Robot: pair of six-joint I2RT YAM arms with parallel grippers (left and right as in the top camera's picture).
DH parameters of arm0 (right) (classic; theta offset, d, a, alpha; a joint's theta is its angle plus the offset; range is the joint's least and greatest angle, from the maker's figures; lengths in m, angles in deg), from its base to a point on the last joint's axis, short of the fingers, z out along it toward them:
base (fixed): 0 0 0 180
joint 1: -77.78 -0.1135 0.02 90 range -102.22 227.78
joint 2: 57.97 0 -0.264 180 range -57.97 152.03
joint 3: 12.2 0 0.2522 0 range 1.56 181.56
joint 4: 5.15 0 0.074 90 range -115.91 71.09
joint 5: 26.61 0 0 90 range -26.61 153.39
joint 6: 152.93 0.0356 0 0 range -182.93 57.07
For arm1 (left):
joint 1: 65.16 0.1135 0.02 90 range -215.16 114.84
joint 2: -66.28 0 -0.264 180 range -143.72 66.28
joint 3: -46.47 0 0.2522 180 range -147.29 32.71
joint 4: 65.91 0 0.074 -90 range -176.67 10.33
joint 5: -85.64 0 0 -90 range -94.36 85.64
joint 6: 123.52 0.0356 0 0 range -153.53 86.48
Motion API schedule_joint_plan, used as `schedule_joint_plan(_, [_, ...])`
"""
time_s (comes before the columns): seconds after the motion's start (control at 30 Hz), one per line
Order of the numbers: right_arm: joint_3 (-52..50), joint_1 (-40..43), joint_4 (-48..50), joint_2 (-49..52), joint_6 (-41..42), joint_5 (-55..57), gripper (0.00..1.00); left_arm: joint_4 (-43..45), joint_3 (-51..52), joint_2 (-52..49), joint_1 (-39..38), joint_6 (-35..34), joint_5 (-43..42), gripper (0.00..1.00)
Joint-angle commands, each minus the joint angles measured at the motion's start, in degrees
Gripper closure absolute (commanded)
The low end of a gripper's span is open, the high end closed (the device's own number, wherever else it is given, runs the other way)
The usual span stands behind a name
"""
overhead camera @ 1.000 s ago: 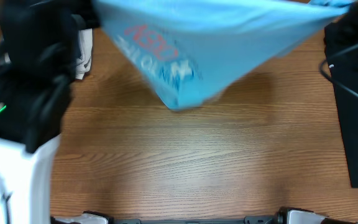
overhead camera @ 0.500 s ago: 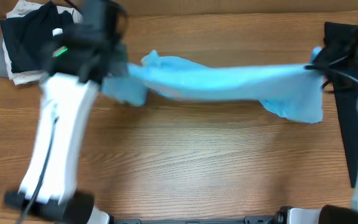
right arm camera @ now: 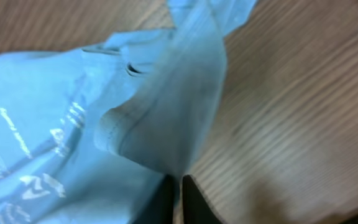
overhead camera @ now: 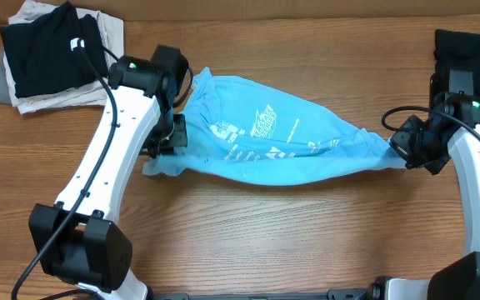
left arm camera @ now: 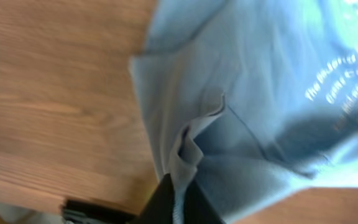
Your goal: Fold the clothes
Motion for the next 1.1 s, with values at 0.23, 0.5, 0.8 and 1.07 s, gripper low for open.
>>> schedule_joint_plan(0.23, [-0.33,0.33,-4.17,-2.23,0.26,2.29,0.00,4.61,12.52,1.60,-3.80,0.50,-6.69,0.22])
schedule_joint_plan(0.5, [-0.35,0.26,1.86,-1.95,0.07,1.38,0.00,15.41,13.57,1.46,-1.55,2.91,-6.75,0.25])
schedule_joint_plan(0.8, [-0.42,0.24,2.25,0.26,0.09,-0.70,0.00,20.61,18.84,1.33,-1.16,1.11,-6.84,0.40])
schedule_joint_plan(1.07, [-0.42,0.15,2.36,3.26,0.09,-1.38,0.01,25.44,25.22,1.29,-1.14,-1.29,-6.86,0.45])
